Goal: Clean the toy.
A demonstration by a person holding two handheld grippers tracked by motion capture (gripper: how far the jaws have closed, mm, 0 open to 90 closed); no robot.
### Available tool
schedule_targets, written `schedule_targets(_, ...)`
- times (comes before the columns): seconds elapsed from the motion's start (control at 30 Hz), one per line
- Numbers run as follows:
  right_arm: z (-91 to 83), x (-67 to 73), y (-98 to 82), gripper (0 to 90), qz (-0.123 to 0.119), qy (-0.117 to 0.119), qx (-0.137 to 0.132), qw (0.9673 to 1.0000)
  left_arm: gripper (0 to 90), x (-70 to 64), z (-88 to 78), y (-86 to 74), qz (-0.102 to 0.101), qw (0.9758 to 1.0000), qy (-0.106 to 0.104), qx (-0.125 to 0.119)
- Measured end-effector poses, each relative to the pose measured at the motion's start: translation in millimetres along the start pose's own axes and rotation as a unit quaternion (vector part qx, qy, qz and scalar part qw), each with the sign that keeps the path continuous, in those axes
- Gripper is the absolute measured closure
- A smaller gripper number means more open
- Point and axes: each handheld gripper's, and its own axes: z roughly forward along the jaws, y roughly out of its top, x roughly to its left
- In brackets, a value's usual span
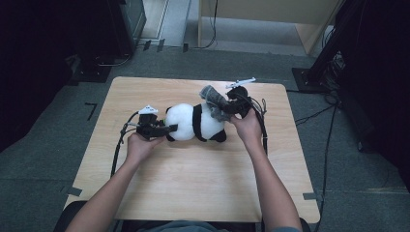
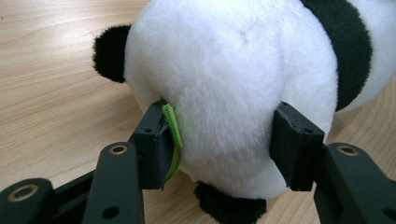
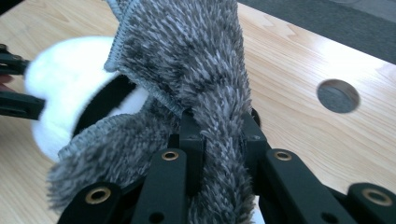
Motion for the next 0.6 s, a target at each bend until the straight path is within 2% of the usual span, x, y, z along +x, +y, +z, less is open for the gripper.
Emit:
schedule_targets(0.17, -2.3, -8.9, -10.8, 77.9, 0.007, -0.016, 0.004, 0.9998, 43.3, 0.0, 0.5, -0.6, 0.002, 1.0, 0.0, 0.0)
schedule_targets(0.27, 0.2, -14.4, -17.1, 78.1, 0.019, -0.017, 0.007, 0.9997, 41.9, 0.7, 0.5, -0.6, -0.001, 1.0, -0.003, 0.002)
schedule_targets(0.47, 3.5, -18.8, -27.0, 78.3, 0.036, -0.014, -0.003, 0.9992, 40.4, 1.3, 0.6, -0.8, -0.001, 1.0, -0.003, 0.001)
schedule_targets(0.6, 6.9, -23.6, -35.7, 78.4, 0.06, -0.012, -0.007, 0.9981, 40.2, 2.7, 0.9, -2.2, -0.002, 0.9999, -0.01, -0.007)
